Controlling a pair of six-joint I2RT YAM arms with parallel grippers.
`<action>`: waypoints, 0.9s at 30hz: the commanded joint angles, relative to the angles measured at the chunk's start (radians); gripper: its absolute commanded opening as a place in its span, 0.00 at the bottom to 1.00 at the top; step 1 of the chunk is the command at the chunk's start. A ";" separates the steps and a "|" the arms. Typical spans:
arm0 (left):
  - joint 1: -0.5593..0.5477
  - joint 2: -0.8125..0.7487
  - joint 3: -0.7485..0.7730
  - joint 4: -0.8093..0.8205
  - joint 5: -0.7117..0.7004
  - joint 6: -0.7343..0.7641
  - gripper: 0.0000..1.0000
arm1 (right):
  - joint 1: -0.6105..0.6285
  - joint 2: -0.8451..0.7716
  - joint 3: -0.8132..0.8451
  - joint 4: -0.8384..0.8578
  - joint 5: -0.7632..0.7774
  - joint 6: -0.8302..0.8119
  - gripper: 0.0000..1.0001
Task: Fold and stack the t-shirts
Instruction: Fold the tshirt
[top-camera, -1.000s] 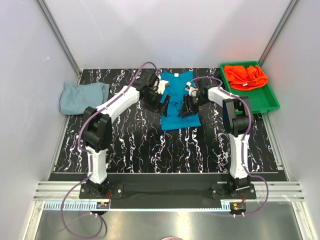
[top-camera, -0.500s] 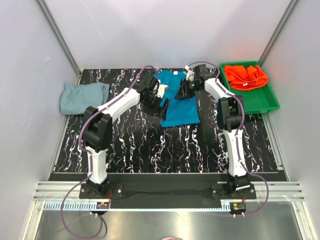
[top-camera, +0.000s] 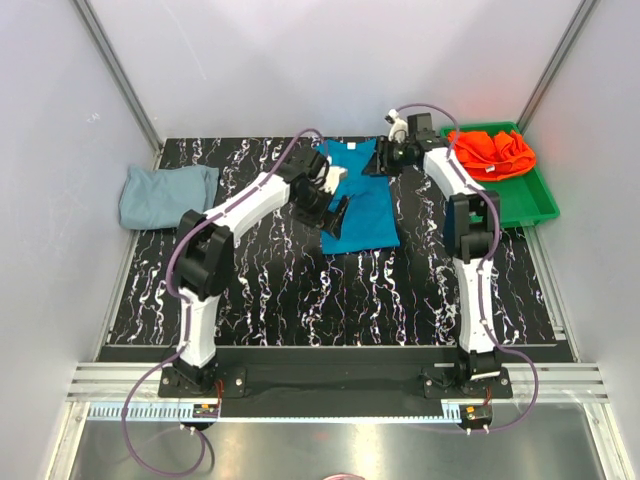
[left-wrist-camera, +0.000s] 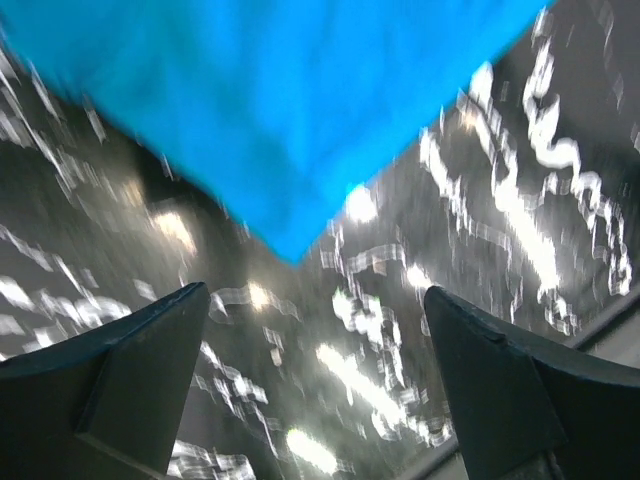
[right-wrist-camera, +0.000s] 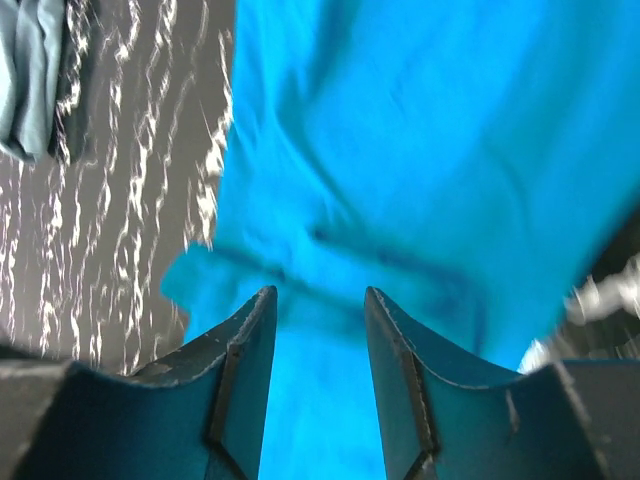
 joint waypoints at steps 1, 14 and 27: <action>0.003 0.060 0.130 0.019 -0.013 0.042 0.95 | -0.043 -0.199 -0.123 0.006 -0.018 -0.056 0.48; 0.009 0.077 -0.003 0.030 0.174 -0.019 0.91 | -0.081 -0.448 -0.498 -0.235 -0.120 -0.279 0.51; 0.047 0.206 0.227 0.010 0.203 0.007 0.92 | -0.086 -0.410 -0.566 -0.247 -0.120 -0.278 0.52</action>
